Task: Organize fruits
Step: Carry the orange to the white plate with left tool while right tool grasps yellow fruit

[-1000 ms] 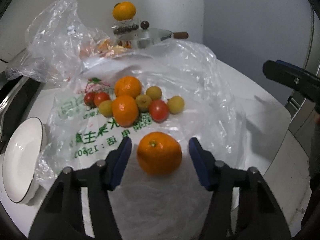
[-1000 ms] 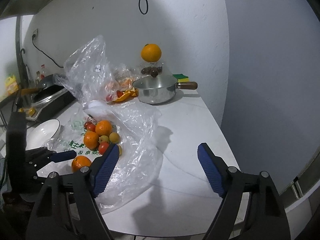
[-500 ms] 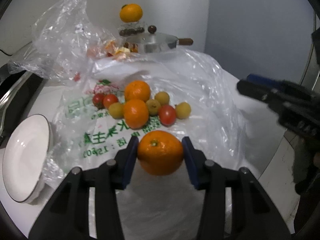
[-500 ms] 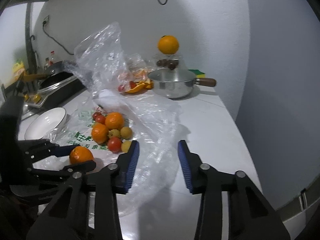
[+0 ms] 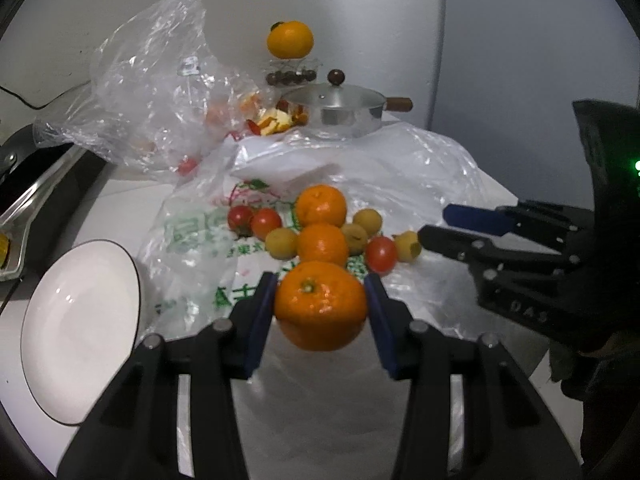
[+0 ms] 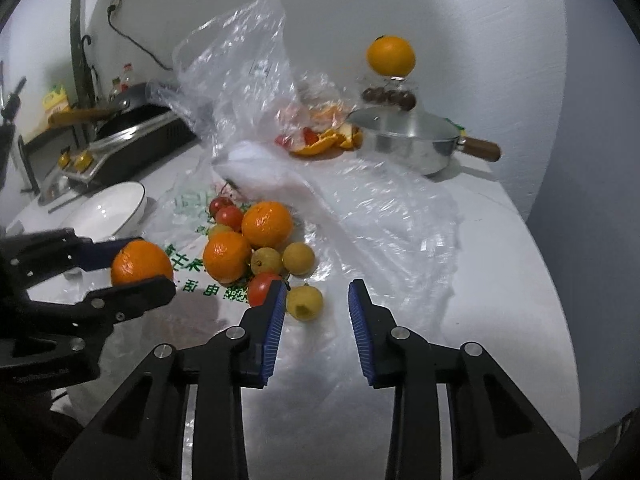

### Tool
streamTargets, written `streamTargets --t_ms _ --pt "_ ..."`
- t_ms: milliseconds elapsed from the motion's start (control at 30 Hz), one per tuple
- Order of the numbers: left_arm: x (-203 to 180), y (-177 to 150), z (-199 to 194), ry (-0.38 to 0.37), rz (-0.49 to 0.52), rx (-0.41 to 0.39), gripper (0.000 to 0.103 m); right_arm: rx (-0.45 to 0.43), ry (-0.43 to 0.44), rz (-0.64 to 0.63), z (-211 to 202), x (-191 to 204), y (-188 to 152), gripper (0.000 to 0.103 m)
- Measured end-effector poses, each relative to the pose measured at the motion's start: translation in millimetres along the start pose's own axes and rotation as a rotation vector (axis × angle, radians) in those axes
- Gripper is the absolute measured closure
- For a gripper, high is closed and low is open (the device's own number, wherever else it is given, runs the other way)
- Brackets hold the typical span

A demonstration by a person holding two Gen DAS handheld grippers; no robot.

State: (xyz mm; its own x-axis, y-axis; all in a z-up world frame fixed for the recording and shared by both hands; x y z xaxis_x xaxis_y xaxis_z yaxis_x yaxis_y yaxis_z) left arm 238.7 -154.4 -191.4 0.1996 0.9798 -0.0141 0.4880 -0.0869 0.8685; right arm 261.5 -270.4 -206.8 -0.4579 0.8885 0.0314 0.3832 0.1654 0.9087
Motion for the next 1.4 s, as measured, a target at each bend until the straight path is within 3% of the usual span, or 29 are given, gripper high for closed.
streamTargets --t_ms 267,367,600,1400 --pt "2.5 0.4 5.2 0.001 -0.006 0.003 0.057 0.042 0.032 0.006 15.0 0.9 -4.0 0.069" --pt "3.0 -1.1 5.5 0.002 -0.006 0.005 0.057 0.059 0.043 0.004 18.5 3.3 -5.7 0.077" --pt "3.5 0.4 1.7 0.003 -0.006 -0.003 0.057 0.101 0.063 0.023 23.9 2.7 -10.0 0.077" --pt "27.4 5.0 -34.9 0.020 -0.012 -0.059 0.057 0.033 0.017 -0.028 -8.2 22.1 12.2 0.078"
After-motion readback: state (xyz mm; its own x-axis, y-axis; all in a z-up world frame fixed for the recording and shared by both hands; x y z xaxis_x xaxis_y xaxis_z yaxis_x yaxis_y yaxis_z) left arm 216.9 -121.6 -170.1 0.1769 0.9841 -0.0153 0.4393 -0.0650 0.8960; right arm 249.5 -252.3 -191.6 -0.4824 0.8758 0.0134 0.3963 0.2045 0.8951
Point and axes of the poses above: each gripper's, at about its wrist camera, not at the fingertips, and z roughly the way its jaws point, x to its left, y to its top, the point moved 7 cm from there along z, roughly the way its jaws point, and after that the axes turned 12 degrees about -x, right-handed, at the moved point
